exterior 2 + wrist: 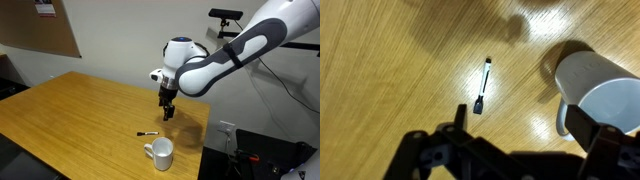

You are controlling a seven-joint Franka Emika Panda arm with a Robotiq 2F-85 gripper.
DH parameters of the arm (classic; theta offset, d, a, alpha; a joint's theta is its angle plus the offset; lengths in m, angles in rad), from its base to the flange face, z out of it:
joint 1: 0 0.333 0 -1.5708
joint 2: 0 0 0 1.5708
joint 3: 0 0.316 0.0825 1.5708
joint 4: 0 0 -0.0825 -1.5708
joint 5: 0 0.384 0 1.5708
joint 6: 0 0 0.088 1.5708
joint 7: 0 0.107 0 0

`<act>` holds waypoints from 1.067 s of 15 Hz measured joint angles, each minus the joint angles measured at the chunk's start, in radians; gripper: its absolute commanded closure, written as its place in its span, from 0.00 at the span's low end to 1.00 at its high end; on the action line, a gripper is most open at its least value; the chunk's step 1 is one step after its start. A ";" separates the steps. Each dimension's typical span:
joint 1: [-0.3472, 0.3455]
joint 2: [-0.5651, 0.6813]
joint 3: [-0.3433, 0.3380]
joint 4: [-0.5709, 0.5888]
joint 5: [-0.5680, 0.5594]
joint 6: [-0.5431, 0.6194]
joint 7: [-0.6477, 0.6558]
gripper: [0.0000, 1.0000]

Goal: Pick up the small brush from the table and put it in the mug cup.

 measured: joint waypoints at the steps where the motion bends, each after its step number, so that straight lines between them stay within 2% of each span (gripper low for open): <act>1: -0.007 0.013 0.007 0.005 0.014 0.000 -0.018 0.00; 16: -0.060 0.178 0.055 0.066 0.041 0.004 -0.037 0.00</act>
